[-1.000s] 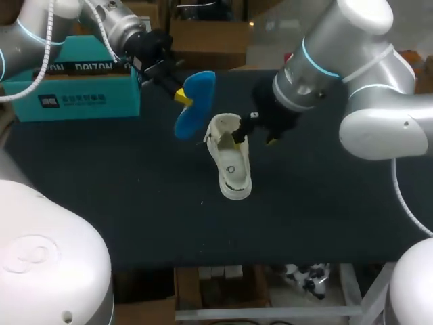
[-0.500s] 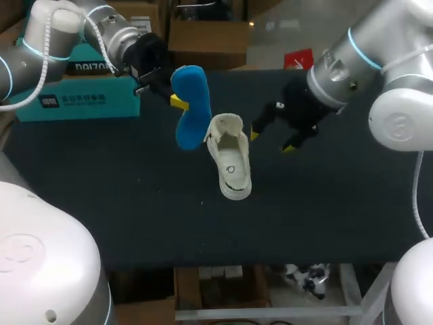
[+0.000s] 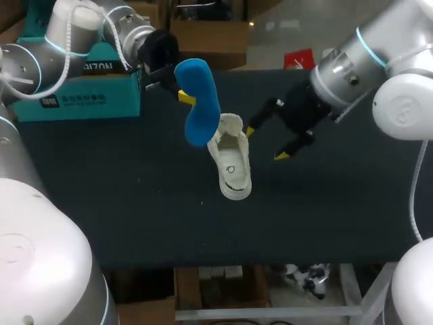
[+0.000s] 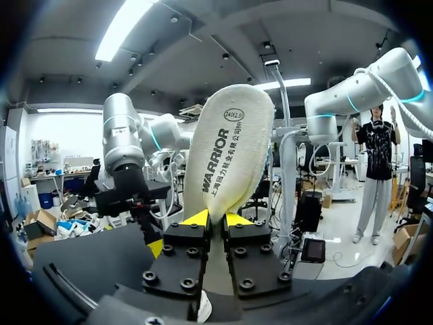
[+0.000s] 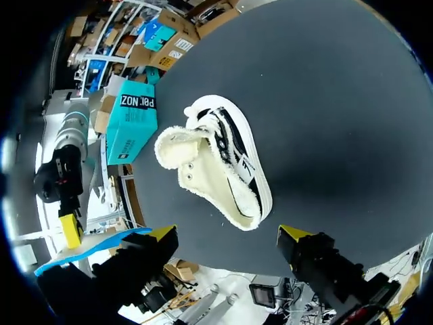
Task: Open the shoe tongue, take the insole out of the shoe, put the insole back into the shoe, and pack the shoe into the shoebox
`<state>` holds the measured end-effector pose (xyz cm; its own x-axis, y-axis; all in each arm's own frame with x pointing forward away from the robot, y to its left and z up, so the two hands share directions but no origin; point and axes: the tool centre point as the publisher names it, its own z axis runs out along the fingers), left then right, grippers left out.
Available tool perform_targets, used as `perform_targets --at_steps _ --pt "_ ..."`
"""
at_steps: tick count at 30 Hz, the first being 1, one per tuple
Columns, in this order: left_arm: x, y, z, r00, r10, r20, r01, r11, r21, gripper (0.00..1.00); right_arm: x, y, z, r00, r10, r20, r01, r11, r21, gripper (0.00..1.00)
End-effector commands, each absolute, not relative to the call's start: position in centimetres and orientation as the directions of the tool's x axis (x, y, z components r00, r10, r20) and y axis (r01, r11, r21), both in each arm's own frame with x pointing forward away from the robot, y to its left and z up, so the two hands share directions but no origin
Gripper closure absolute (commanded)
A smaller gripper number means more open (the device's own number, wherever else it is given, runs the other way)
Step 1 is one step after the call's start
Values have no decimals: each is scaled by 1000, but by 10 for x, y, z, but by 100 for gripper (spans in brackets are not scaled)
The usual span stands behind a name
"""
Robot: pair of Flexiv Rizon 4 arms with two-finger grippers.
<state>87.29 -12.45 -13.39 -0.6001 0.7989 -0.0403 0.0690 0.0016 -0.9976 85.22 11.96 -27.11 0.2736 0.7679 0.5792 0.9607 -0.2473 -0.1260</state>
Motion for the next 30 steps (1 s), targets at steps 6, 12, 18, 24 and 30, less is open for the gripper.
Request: perform_targets --at_steps 6,12,18,24,30 --pt "885 -125 -130 -564 826 -23 -78 -81 -994 100 856 115 -269 380 716 586 925 -295 -240 0" --pt "883 -133 -124 -580 814 -13 -109 -93 -990 100 856 116 -268 401 694 598 916 -302 -264 0" --pt "873 -139 -114 -587 809 -35 -94 -111 -989 100 851 120 -260 484 627 611 875 -331 -353 0" --pt "866 -145 -112 -578 816 -34 -84 -101 -991 100 846 121 -259 561 567 603 827 -353 -438 0" --pt "858 -150 -121 -563 824 -56 -9 -74 -997 100 841 122 -256 585 553 594 810 -359 -464 0"
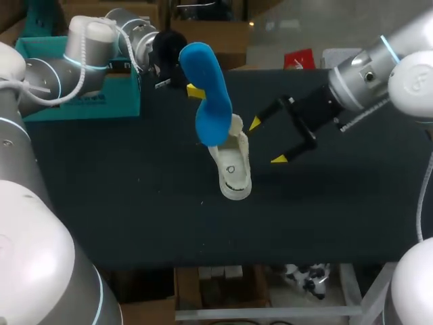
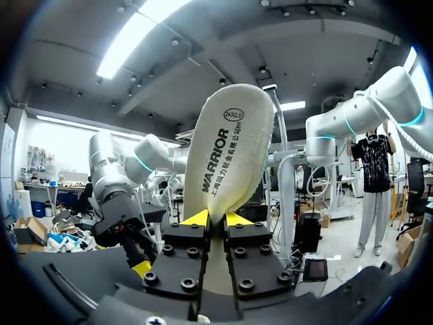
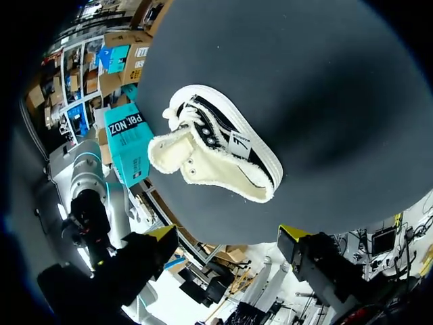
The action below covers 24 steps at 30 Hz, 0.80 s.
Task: Open the shoe tongue, take the insole out of the shoe, put the insole back into the shoe, and pack the shoe into the shoebox
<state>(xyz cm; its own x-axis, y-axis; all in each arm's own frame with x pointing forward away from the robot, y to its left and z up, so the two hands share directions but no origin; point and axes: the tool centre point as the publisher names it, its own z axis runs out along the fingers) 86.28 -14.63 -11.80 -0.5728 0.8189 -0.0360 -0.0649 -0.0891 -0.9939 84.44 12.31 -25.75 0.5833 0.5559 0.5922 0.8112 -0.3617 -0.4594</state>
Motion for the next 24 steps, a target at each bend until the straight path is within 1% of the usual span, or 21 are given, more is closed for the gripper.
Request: perform_targets --at_steps 1,3,5,8,14,19,24 --pt "856 -151 -125 -557 828 -70 24 -68 -997 100 840 123 -256 586 552 593 809 -358 -466 0" --pt "852 -154 -134 -510 855 -92 84 -58 -995 100 839 124 -258 593 547 591 804 -357 -476 0" --pt "851 -157 -142 -472 876 -95 91 -59 -994 100 839 126 -260 600 543 587 798 -360 -484 0" --pt "850 -160 -153 -452 885 -114 123 -65 -990 100 840 130 -261 610 536 583 790 -353 -502 0" --pt "847 -166 -170 -457 876 -151 191 -69 -979 100 842 144 -266 640 523 563 764 -358 -536 0" --pt "851 -164 -181 -440 885 -150 188 -72 -980 100 842 144 -266 640 523 563 764 -358 -536 0" --pt "851 -171 -194 -469 866 -171 260 -50 -964 100 842 144 -266 640 523 563 764 -358 -536 0"
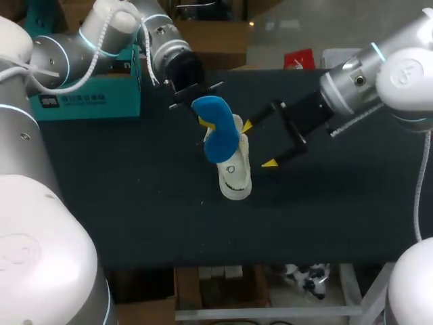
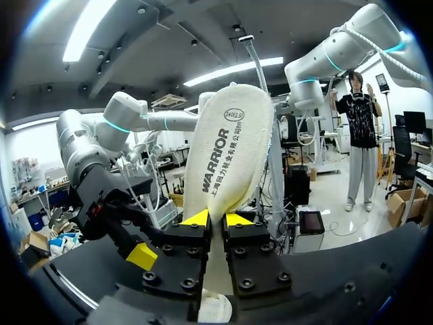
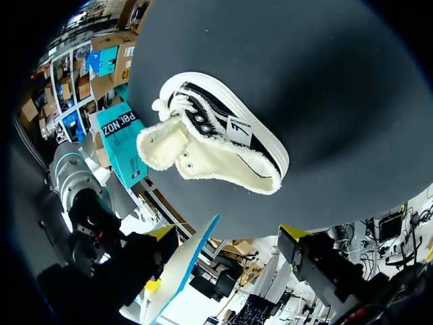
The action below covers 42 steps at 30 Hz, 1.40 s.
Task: Open the shoe tongue, take the insole out of the shoe, put the insole back into the shoe, and pack the shoe into the shoebox
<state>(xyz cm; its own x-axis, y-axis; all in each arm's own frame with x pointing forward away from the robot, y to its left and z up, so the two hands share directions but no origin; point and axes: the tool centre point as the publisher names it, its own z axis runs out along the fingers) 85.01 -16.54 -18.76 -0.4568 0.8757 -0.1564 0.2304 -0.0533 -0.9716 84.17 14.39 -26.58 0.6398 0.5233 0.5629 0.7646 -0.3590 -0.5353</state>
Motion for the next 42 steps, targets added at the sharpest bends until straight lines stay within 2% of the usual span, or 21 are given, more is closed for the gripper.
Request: perform_targets --at_steps 1,6,17,18,20,21,26,35,42 --pt "849 -172 -196 -484 855 -185 289 -43 -956 100 843 142 -267 659 486 574 748 -347 -565 0" --pt "838 -181 -209 -492 832 -256 401 -45 -915 100 838 137 -276 752 300 587 657 -282 -699 0" --pt "820 -197 -215 -426 839 -339 539 -66 -840 100 837 142 -289 764 190 616 645 -196 -739 1" --pt "818 -197 -215 -421 839 -344 551 -64 -832 100 837 142 -290 760 180 624 649 -182 -739 10" --pt "816 -199 -216 -409 844 -348 569 -63 -820 100 837 143 -291 763 178 622 646 -179 -742 44" --pt "815 -200 -217 -406 845 -349 580 -57 -813 100 838 143 -291 762 172 624 647 -171 -743 51" --pt "814 -203 -222 -393 850 -349 603 -48 -796 100 839 143 -285 762 167 626 648 -172 -742 66" --pt "816 -208 -230 -395 844 -362 652 -20 -758 100 844 148 -285 755 160 636 655 -127 -745 69" --pt "820 -209 -233 -403 836 -373 656 -20 -754 100 845 150 -284 751 158 641 658 -106 -745 67"
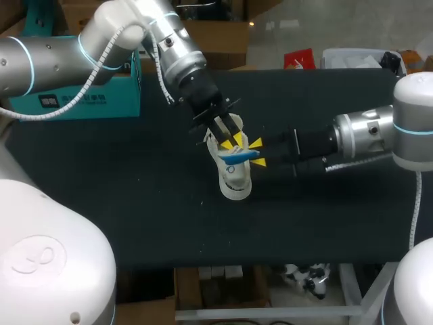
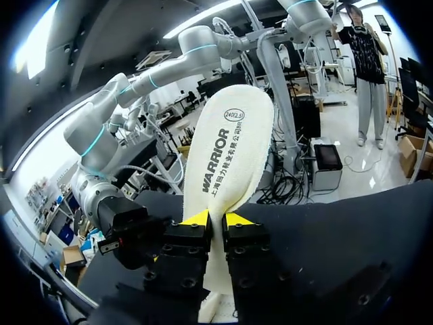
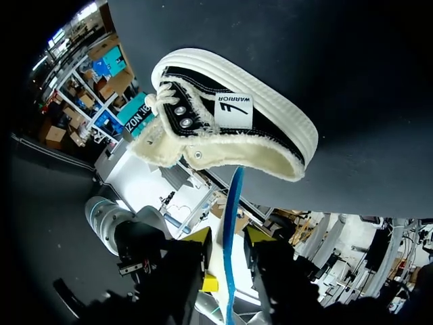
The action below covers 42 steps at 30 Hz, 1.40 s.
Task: Open the shoe tongue, take the insole out of the shoe, put the insole back into the shoe, and pack the shoe into the shoebox
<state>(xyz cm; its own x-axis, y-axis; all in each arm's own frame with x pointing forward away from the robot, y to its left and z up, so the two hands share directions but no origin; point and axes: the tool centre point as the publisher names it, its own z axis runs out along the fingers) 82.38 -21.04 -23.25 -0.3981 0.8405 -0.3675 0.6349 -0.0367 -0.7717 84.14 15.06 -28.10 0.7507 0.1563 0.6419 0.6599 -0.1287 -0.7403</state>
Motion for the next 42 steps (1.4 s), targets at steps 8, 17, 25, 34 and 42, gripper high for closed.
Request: perform_targets --at_steps 8,17,25,34,42 --pt "822 -210 -236 -403 831 -382 654 -30 -756 100 848 153 -284 750 157 643 659 -89 -747 95" --pt "822 -212 -239 -409 842 -353 638 -13 -770 100 847 154 -286 721 149 676 689 -48 -724 100" --pt "832 -194 -236 -445 846 -295 607 43 -793 0 844 151 -289 707 162 688 702 -43 -711 100" --pt "856 -153 -233 -557 799 -227 581 180 -794 0 843 149 -296 688 188 701 717 -29 -696 100" --pt "884 -131 -241 -642 746 -177 541 278 -794 0 845 150 -298 696 213 686 704 -14 -710 100"
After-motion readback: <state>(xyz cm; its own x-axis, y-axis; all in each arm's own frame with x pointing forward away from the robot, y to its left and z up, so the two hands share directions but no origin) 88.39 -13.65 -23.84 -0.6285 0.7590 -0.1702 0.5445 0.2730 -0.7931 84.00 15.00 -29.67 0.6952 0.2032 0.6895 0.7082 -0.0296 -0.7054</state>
